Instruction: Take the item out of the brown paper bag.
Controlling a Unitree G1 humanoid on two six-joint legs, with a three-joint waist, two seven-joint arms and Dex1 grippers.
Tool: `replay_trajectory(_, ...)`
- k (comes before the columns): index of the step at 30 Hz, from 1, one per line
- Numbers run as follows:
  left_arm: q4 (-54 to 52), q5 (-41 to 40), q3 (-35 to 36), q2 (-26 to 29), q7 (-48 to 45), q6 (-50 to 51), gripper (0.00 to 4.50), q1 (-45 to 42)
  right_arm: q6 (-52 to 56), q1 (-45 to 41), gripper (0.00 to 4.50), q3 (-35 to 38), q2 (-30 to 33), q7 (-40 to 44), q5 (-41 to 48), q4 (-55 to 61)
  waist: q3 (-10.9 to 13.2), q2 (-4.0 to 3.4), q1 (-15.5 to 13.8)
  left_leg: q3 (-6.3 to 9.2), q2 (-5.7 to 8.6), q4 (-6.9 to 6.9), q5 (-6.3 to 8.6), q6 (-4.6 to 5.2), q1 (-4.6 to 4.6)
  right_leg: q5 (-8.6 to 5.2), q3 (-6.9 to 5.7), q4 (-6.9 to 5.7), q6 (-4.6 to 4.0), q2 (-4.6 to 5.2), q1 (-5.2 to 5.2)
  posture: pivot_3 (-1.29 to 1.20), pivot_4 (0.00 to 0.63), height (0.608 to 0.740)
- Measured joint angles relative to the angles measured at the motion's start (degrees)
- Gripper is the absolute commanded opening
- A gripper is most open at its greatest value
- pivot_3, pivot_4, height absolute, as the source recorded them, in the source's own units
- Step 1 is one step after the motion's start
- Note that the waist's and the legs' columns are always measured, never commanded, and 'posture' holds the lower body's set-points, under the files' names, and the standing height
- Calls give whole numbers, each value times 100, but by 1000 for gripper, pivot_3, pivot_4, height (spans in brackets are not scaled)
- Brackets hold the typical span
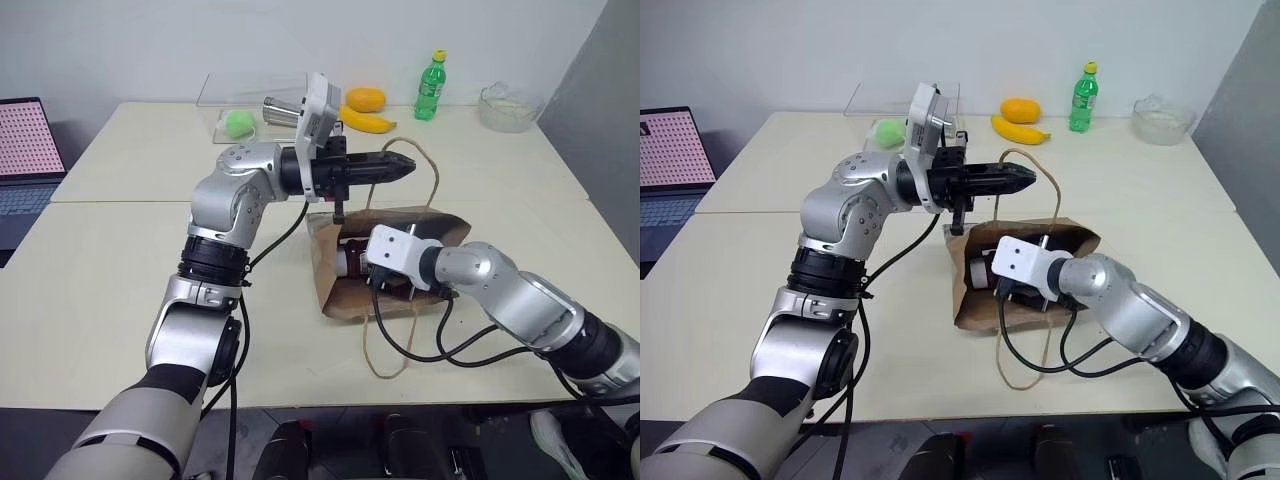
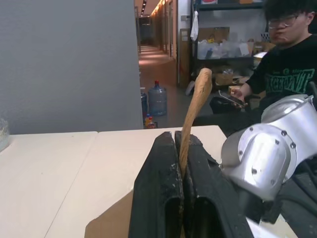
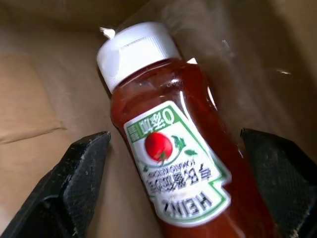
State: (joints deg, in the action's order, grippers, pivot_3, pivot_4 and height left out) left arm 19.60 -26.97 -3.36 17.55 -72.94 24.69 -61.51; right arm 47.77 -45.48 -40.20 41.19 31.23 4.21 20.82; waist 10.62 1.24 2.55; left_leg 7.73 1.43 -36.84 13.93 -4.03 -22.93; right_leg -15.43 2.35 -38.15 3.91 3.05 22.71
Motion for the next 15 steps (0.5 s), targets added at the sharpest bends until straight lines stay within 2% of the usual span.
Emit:
replay_trajectory(7, -27, 0, 35, 30, 86, 14, 0, 1, -211, -372, 4426, -386, -580, 424, -781, -790, 0, 0, 44, 2, 3, -1, -1, -1, 0, 1, 0, -7, -1, 2, 3, 0, 150, 740)
replay_trajectory(15, -103, 1, 38, 112, 162, 38, 0, 25, -991, -546, 4426, -377, -1104, 832, -1490, -2172, -1, 0, 77, -6, 4, -10, -1, -1, 8, 0, 10, -48, -2, 2, 17, 0, 150, 740)
